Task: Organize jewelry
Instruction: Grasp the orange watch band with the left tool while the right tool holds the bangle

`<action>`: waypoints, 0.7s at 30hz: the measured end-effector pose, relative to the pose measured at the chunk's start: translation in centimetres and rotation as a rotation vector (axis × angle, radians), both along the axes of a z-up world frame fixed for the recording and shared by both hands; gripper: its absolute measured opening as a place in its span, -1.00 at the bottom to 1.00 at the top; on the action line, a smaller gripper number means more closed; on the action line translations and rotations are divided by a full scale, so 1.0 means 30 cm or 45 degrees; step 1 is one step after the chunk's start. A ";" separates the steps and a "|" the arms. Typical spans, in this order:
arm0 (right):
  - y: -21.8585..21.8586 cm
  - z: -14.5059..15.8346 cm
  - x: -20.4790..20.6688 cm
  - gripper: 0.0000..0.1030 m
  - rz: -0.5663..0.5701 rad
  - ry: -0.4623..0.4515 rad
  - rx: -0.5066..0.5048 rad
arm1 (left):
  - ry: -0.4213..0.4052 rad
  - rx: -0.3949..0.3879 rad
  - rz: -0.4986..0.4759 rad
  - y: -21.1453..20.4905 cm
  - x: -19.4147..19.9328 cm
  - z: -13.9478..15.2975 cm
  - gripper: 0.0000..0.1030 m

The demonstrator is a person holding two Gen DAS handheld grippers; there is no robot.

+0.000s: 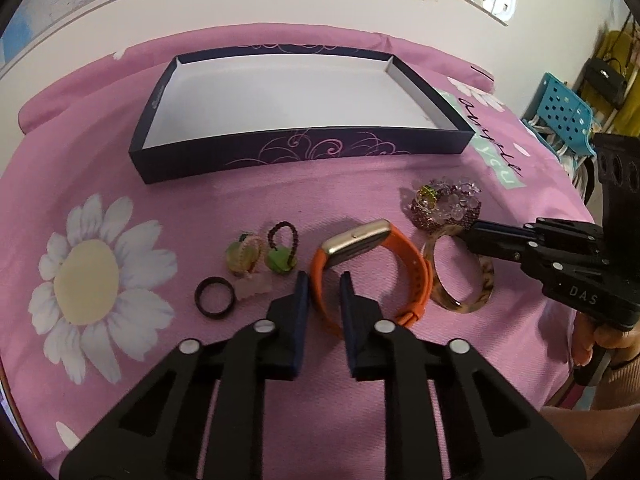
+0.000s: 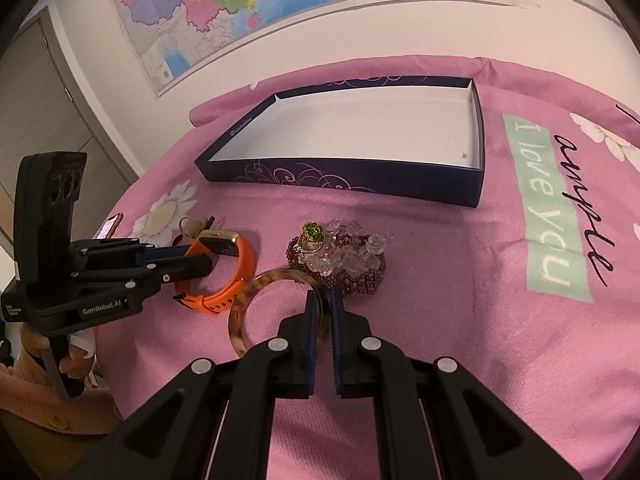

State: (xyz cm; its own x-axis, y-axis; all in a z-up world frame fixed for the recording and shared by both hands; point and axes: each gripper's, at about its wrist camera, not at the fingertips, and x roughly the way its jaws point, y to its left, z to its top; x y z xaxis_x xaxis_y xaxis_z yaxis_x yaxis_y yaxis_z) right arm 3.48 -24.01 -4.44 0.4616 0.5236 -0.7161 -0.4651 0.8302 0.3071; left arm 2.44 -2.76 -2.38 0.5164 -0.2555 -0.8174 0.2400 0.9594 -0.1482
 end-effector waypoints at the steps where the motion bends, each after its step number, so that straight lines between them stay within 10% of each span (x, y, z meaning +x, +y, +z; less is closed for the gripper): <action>1: -0.001 0.002 -0.001 -0.90 0.001 -0.001 0.004 | -0.005 0.008 0.007 0.000 -0.001 0.002 -0.82; 21: 0.011 0.165 0.078 -1.00 0.033 -0.148 0.074 | -0.124 -0.114 0.110 0.109 0.065 0.162 -0.84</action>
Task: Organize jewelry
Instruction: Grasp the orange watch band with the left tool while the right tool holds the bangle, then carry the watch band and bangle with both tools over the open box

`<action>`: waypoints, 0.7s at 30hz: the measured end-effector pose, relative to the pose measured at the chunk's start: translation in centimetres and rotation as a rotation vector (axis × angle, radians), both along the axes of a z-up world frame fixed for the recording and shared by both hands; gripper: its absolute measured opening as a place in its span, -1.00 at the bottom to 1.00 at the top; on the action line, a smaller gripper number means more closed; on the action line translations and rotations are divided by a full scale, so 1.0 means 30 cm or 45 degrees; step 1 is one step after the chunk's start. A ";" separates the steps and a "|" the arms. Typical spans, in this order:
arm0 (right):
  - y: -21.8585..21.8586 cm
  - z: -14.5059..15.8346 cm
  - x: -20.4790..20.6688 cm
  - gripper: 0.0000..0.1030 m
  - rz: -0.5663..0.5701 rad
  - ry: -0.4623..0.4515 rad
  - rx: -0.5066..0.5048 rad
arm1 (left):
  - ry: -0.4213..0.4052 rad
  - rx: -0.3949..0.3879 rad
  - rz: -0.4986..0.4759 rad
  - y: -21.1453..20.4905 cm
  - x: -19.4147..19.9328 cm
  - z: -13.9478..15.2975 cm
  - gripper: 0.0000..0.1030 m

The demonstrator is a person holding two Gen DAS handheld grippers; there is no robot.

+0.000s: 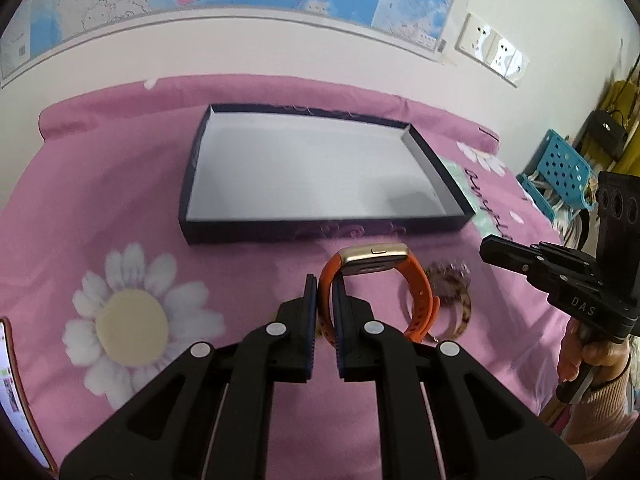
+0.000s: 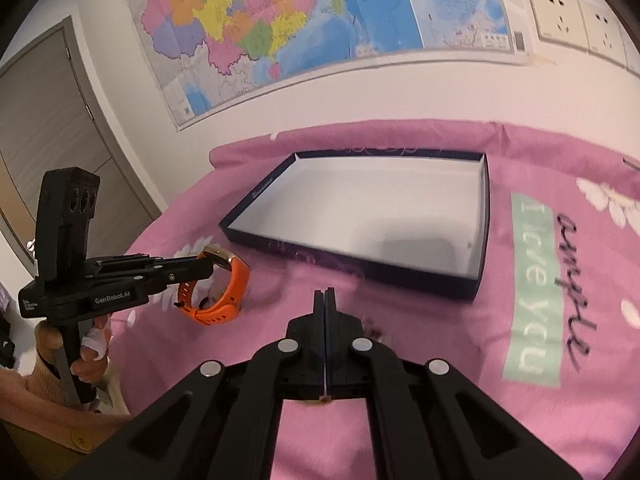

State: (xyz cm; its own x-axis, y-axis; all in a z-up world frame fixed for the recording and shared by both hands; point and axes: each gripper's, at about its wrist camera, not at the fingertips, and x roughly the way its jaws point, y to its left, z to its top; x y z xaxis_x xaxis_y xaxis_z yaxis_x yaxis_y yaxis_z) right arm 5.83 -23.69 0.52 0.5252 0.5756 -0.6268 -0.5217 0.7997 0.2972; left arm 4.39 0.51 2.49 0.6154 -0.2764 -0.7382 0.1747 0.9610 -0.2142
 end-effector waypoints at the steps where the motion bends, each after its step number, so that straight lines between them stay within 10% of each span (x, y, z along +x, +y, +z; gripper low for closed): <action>1: 0.004 -0.002 0.008 -1.00 0.008 0.007 -0.010 | -0.004 0.004 0.006 0.001 0.004 0.001 -0.84; 8: 0.000 -0.065 -0.020 -0.62 0.031 0.093 -0.123 | 0.014 -0.015 0.003 0.011 0.016 -0.022 -0.81; 21: 0.010 -0.155 -0.026 -0.92 -0.002 0.197 -0.150 | 0.079 -0.006 -0.023 -0.004 0.019 -0.094 -0.78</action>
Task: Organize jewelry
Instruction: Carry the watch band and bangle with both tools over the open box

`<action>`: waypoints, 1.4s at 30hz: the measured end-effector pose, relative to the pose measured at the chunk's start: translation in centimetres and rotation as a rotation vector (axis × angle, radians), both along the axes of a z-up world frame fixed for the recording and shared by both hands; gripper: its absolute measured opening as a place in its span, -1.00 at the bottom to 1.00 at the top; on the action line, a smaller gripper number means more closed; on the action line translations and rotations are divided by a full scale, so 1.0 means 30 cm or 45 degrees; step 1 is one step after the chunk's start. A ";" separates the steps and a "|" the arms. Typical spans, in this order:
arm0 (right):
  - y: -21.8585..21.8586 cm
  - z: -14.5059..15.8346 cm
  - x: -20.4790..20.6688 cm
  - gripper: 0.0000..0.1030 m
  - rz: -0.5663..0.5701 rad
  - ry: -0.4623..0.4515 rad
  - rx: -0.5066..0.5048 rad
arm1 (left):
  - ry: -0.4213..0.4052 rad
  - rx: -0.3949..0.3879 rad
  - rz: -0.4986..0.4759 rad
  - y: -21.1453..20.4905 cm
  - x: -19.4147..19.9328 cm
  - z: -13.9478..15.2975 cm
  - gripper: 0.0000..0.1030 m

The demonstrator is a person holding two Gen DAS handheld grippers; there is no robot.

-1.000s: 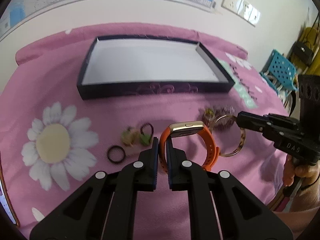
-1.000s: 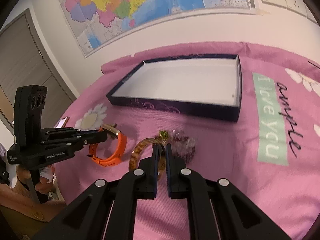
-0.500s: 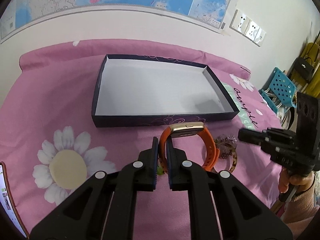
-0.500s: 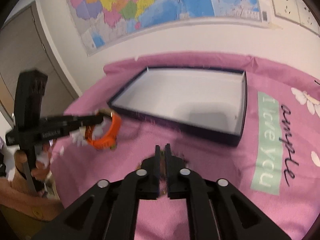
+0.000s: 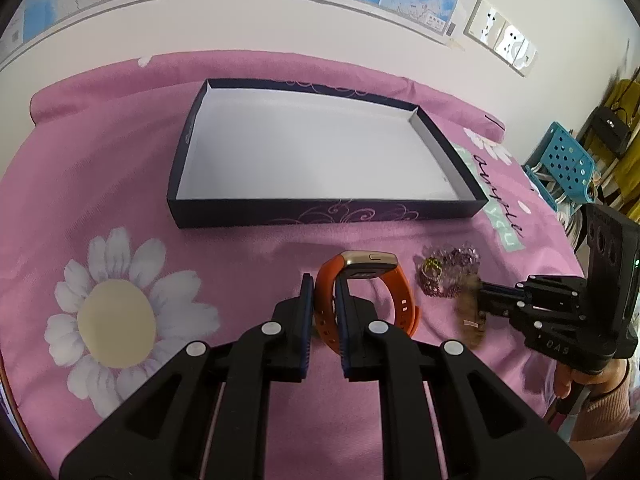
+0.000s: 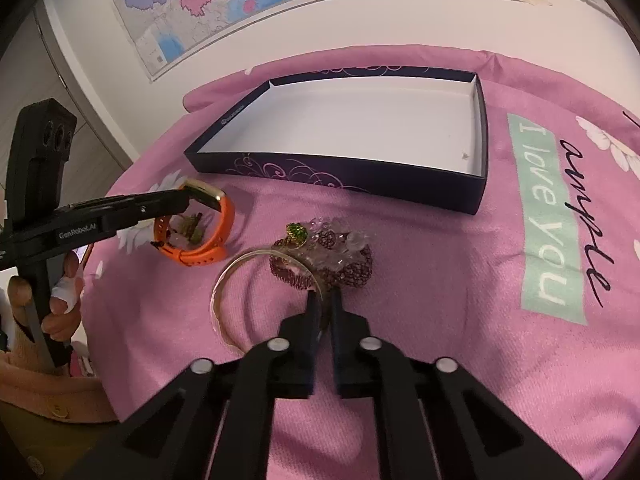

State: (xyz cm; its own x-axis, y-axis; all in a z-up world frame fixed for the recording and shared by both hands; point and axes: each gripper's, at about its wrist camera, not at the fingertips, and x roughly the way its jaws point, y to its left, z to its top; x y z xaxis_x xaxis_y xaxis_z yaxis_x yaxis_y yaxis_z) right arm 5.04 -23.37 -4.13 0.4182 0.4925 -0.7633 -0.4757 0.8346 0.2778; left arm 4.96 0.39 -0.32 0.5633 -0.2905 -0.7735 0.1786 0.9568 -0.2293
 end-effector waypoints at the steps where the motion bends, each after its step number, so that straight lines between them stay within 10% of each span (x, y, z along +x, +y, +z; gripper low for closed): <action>1: -0.002 0.004 -0.001 -0.92 -0.006 -0.010 -0.001 | 0.003 0.000 -0.002 0.000 0.001 -0.002 -0.78; 19: -0.010 0.186 0.239 -0.92 -0.041 -0.195 0.042 | -0.082 -0.072 0.031 0.023 0.156 0.115 -0.78; 42: 0.140 0.086 0.704 -0.92 -0.098 -0.073 -0.173 | -0.001 -0.068 0.125 0.037 0.591 0.050 -0.78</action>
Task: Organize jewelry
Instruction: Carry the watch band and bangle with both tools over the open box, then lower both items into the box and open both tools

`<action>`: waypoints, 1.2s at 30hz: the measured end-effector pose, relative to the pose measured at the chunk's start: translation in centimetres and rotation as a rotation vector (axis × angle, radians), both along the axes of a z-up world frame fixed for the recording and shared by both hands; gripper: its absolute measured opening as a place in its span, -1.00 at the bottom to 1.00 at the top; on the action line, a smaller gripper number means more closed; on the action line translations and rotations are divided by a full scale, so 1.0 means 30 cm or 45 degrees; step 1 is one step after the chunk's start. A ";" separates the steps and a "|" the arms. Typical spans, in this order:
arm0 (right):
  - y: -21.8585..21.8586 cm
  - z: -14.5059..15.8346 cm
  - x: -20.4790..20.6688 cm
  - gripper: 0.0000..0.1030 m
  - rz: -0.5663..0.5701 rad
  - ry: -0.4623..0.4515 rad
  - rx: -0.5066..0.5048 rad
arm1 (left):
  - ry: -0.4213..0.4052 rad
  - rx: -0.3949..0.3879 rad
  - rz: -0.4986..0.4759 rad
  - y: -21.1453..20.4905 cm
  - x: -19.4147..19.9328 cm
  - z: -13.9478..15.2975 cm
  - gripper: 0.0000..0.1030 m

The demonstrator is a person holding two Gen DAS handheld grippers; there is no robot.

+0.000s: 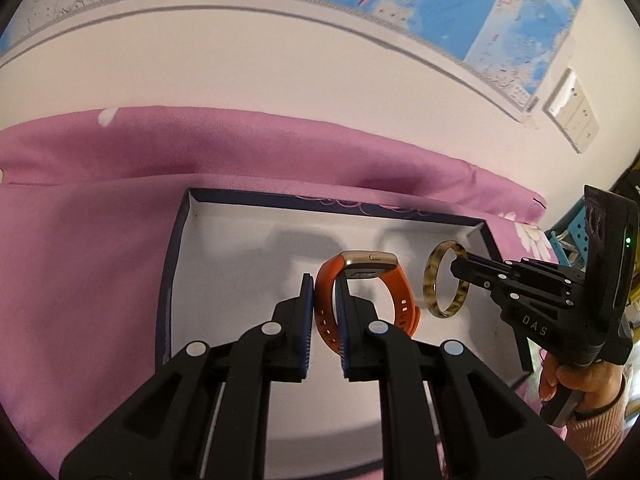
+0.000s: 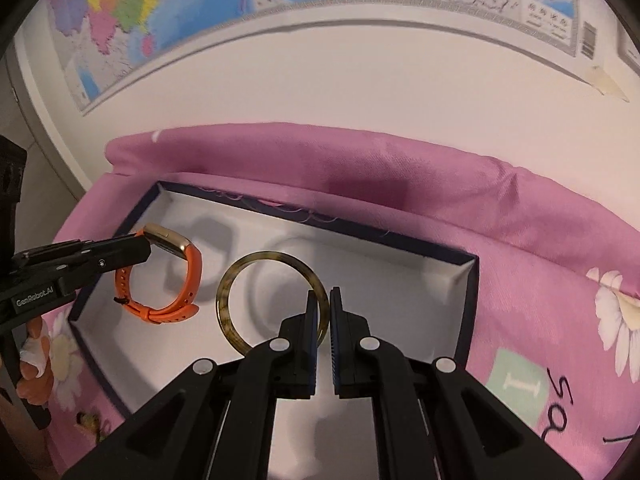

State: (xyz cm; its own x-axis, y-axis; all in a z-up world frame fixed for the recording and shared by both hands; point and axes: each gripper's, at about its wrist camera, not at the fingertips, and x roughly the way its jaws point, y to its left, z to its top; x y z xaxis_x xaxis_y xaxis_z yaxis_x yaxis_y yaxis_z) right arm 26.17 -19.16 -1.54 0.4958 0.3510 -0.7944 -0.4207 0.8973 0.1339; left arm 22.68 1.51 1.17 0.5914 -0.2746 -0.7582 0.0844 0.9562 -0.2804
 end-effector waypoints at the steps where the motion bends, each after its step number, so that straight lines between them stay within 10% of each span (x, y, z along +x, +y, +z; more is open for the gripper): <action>1: 0.004 -0.007 0.014 -0.92 -0.009 0.012 -0.004 | 0.006 0.000 0.000 -0.001 0.007 -0.005 -0.78; 20: -0.017 -0.036 0.109 -0.84 -0.134 0.074 0.030 | 0.146 -0.053 0.054 0.008 0.150 -0.086 -0.75; 23: -0.026 -0.016 0.090 -0.75 -0.152 0.031 0.042 | 0.144 -0.062 0.079 0.024 0.145 -0.082 -0.34; 36: -0.039 0.120 -0.297 -0.22 0.119 -0.147 0.164 | -0.200 0.109 0.077 0.102 -0.171 0.101 0.36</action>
State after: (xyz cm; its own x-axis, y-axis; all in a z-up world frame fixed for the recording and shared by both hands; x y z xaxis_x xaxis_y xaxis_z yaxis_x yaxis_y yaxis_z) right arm 17.26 -20.32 2.06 0.5417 0.4949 -0.6795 -0.5203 0.8323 0.1914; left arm 17.56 4.57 4.21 0.7180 -0.1733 -0.6741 0.0622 0.9806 -0.1859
